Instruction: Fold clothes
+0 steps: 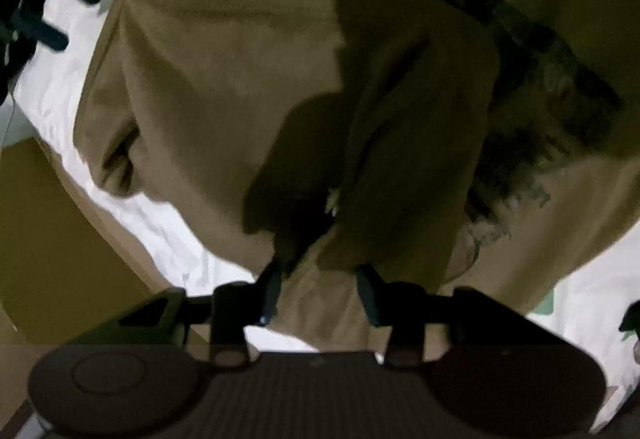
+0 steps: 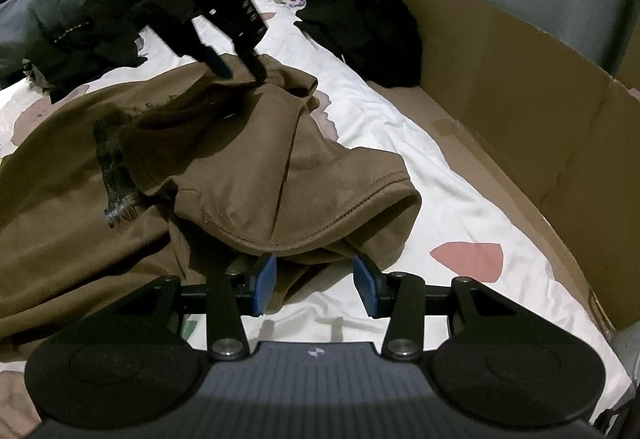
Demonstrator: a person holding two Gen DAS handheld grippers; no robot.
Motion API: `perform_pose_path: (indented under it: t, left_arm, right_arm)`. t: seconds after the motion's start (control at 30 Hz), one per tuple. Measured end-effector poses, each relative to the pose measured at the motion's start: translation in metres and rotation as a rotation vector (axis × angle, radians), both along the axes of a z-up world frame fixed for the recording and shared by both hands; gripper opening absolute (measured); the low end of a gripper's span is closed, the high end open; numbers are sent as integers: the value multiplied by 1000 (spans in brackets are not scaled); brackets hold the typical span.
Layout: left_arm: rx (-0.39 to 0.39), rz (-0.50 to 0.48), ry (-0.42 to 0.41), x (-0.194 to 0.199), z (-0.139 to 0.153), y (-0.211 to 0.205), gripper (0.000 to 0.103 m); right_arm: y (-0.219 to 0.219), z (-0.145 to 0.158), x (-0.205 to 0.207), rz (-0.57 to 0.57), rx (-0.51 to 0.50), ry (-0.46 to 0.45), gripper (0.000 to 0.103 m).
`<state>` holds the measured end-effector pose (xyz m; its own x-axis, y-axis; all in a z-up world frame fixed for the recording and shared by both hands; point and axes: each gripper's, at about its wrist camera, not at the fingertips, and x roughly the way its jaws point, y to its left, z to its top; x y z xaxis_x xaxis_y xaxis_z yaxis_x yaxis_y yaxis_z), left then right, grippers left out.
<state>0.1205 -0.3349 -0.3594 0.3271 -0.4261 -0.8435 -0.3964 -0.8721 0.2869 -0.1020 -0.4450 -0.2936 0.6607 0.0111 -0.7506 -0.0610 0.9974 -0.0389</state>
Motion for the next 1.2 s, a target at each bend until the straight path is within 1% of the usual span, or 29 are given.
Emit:
perform_pose_path:
  t: [0.07,0.23,0.33,0.37,0.4,0.47,0.53,0.7,0.77,0.87,1.0,1.07,1.13,1.17,1.2]
  left_arm:
    - [1,-37,-2,-2,-3,1,46]
    - [75,-52,-32,-6,-9,-4,44]
    - [112,-30,-27,-9,-9,-11,36]
    - [119,-19,-28,-10,-9,-13,35]
    - [132,1,-29,-10,-10,-16,34]
    - [133,14,-32,-11,-10,-18,29]
    - [131,21,-36,-11,-10,-20,28]
    - [86,80,-7,-7,-5,-22,28]
    - [52,85,11,-4,-1,-18,28]
    - [-19,94,45,-2,7,-12,23]
    - [-72,128,73,3,16,-6,23]
    - [-96,161,85,7,20,-3,23]
    - [-139,219,111,13,27,-3,23]
    - [-157,244,130,15,30,-3,23]
    - [-184,287,169,18,36,-4,23]
  right_arm:
    - [-1,0,0,-3,2,-1,48]
    - [-1,2,5,9,-9,-9,48]
    - [1,3,11,31,-56,-4,48]
    - [1,3,13,35,-69,-1,48]
    - [0,4,13,33,-73,1,48]
    - [-3,5,14,25,-64,0,48]
    - [-6,5,13,19,-56,0,48]
    - [-8,3,9,15,-50,4,48]
    - [-9,2,7,14,-51,6,48]
    - [-10,3,7,8,-50,3,48]
    - [-12,4,7,1,-50,-2,48]
    - [-12,4,7,-1,-48,-1,48]
    - [-12,4,8,4,-50,1,48]
    - [-11,3,8,8,-52,3,48]
    - [-11,3,8,10,-53,5,48]
